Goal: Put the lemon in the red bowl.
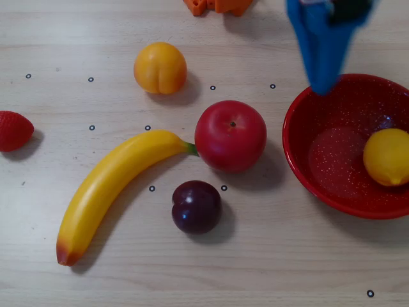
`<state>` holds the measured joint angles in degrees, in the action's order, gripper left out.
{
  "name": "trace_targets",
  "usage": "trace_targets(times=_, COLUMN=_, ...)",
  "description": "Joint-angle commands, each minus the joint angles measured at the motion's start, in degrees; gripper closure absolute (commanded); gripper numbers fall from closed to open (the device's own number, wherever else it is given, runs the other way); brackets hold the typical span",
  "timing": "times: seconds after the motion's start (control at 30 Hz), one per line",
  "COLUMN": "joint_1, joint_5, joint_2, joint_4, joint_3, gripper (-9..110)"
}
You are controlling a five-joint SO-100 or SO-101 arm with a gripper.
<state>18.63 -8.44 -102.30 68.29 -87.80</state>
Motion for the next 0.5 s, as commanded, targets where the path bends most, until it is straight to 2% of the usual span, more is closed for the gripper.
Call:
trace_targets(times=0.0, joint_1=-4.22, joint_5=0.70, joint_2=-7.82, joint_4=0.97, joint_3=0.00, gripper=101)
trace_targets(times=0.23, joint_1=-12.04, joint_5=0.26, joint_2=-22.24, joint_4=0.79, joint_3=-13.89, gripper=101)
trace_targets(times=0.47, joint_1=-18.63, joint_5=-2.02, joint_2=-41.92, joint_4=-4.66, joint_3=-36.47, gripper=101)
